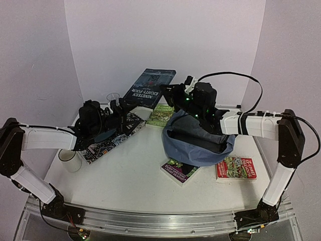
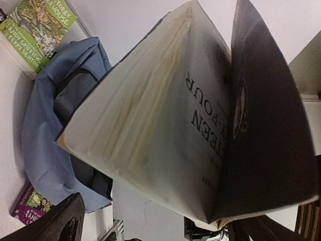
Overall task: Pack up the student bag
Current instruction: Pass from the left arm to the right, then pass from the right arm to the left
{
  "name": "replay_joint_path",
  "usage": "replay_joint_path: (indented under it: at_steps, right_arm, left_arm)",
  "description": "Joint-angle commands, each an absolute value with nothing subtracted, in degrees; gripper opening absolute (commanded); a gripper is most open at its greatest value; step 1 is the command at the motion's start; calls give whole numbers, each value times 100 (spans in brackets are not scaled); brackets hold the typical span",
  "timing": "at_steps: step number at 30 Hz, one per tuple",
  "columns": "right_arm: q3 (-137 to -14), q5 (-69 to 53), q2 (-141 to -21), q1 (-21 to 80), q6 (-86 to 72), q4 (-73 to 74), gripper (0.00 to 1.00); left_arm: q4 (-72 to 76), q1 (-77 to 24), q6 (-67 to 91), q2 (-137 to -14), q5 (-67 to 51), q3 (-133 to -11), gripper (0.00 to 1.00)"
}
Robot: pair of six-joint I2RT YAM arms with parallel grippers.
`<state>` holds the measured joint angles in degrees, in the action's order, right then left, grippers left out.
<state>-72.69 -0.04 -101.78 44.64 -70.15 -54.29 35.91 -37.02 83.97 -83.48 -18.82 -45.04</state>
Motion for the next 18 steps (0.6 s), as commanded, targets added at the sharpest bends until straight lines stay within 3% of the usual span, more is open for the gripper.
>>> replay_joint_path:
  at_steps: [1, 8, 18]
  right_arm:
    - [-7422, -141, -9629, 4414, -7137, -6751, 0]
    - [-7227, -280, -9503, 4395, -7256, -6854, 0]
    - [-6614, -311, -9173, 4395, -7323, -6882, 0]
  left_arm:
    - [4541, -3803, 8455, -8344, -1712, -4780, 99]
    - [4915, -3842, 8665, -8332, -1276, -4565, 93]
    - [5659, -3845, 8882, -8355, -615, -4421, 59]
